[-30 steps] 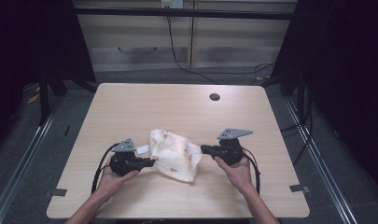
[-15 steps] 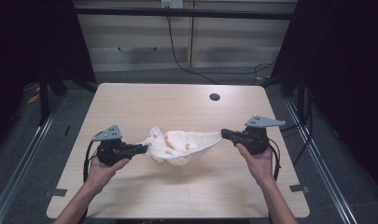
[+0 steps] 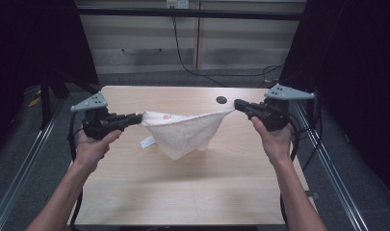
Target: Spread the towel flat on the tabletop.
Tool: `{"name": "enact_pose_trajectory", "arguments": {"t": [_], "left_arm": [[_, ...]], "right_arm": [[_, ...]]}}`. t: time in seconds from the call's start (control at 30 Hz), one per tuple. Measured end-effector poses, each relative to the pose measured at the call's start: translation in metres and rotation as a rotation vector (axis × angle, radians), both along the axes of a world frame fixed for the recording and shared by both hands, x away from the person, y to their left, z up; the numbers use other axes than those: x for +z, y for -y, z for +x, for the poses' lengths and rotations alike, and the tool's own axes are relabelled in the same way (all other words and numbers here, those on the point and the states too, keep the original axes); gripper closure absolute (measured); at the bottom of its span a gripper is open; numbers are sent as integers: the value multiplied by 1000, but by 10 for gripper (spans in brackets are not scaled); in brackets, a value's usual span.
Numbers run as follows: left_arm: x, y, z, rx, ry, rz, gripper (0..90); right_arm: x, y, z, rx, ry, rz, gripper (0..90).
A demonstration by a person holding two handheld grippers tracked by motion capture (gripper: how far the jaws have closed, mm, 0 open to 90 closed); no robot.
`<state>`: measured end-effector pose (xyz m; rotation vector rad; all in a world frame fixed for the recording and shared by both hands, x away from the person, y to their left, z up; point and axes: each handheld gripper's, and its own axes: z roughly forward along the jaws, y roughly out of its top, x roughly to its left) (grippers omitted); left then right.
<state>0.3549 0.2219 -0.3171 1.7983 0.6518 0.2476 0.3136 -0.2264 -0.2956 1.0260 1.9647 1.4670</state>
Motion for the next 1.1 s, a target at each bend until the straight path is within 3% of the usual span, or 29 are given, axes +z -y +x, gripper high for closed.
{"name": "enact_pose_trajectory", "arguments": {"t": [0.17,0.23,0.33,0.43,0.57,0.6,0.67,0.7,0.8,0.83,0.87,0.9,0.93,0.97,1.0,1.03,1.07,1.1], "left_arm": [[24,1,21,36,-2,-6,885],[27,3,32,59,-20,2,885],[28,7,52,82,-43,4,885],[34,11,67,111,-30,-5,885],[46,17,73,116,-12,-26,885],[49,19,70,105,1,-35,886],[50,23,64,89,24,-7,885],[46,24,60,85,34,18,886],[20,21,52,68,-7,19,885],[11,21,50,65,-20,28,885],[3,21,47,60,-29,36,885],[-15,20,40,49,-63,44,885],[-24,20,36,47,-74,47,885],[-36,19,31,33,-91,41,886],[-48,18,28,30,-115,59,885],[-59,17,24,30,-135,77,885],[-68,16,21,26,-156,80,885],[-77,15,17,24,-175,81,885]], "right_arm": [[28,3,19,-27,11,-5,891],[30,4,24,-30,8,2,890],[30,3,43,-59,-14,1,891],[31,3,51,-72,-15,2,891],[40,7,62,-92,-5,-22,891],[43,11,62,-97,13,-1,891],[43,13,61,-97,14,2,891],[41,14,58,-94,15,7,890],[22,17,47,-78,-12,-11,891],[1,18,38,-58,-49,-13,890],[1,18,38,-58,-49,-13,890],[-8,17,35,-55,-66,-25,890],[-26,16,28,-44,-98,-45,890],[-36,16,24,-34,-112,-48,890],[-59,16,14,-23,-152,-54,891],[-59,16,14,-23,-152,-54,890],[-78,17,6,-7,-188,-37,890],[-78,17,6,-7,-188,-37,890]]}}
